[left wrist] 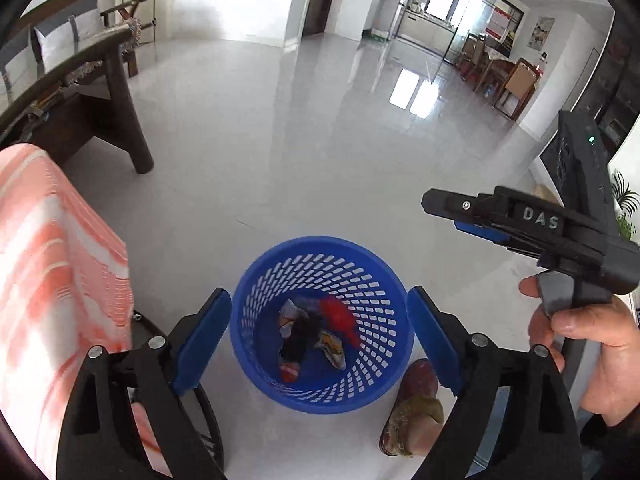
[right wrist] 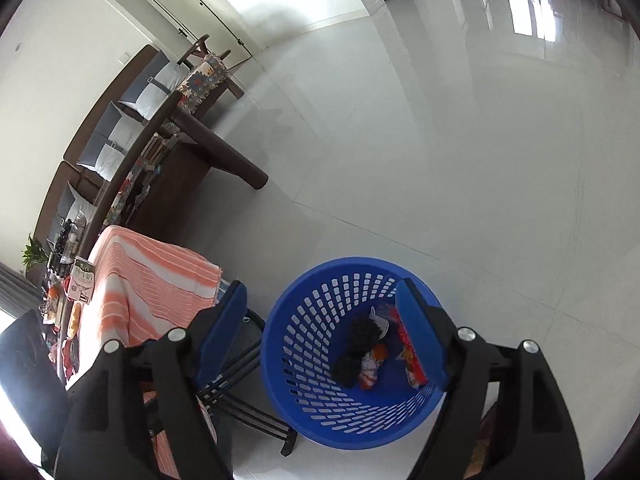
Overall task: Collect trash
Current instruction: 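Move both tools back over the table toward the remaining trash, then grasp the gold foil snack bag with the left tool while the right tool grasps the milk carton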
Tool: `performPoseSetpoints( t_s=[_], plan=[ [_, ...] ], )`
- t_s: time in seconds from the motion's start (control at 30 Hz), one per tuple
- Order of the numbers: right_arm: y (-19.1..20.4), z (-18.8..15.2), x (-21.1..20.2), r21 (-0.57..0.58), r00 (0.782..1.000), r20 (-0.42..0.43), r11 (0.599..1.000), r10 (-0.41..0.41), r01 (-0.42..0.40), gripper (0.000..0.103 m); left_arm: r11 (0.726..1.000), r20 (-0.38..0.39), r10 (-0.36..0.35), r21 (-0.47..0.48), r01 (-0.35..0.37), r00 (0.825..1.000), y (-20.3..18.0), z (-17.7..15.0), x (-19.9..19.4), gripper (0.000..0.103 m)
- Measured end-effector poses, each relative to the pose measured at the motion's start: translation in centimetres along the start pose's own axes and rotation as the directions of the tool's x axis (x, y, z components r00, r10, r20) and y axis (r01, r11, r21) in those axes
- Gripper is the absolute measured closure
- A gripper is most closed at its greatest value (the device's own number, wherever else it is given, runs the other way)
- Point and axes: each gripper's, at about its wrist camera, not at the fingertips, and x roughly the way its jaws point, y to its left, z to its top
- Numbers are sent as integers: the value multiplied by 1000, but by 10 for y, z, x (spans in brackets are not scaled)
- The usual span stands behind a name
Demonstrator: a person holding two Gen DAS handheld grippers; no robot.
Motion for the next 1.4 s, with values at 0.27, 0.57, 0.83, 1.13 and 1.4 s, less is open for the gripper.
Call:
performPoseSetpoints(
  t_s=[0.27,0.57,0.83,1.13,1.4],
  plan=[
    [72,-40,-34,-193,991,107,976,-84,104,7,998,77,65,-15,-64,995,44,-63,-120,6],
    [227,-150,-44,-559,996,71,829,62,-12,7,919,-12,350,-191,-346,937,176,-167,-213,6],
    [357,-206,-5,-747,989,-113,648,91,-145,7,807,-34,498,-348,-478,866,277,-210,-269,6],
    [414,-224,63,-789,985,-174,601,-14,-130,7,778,-65,507,-395,-488,860,328,-212,-267,5],
    [415,-226,73,-778,985,-174,615,-11,-130,5,780,-66,502,-397,-484,863,329,-213,-264,4]
  ],
)
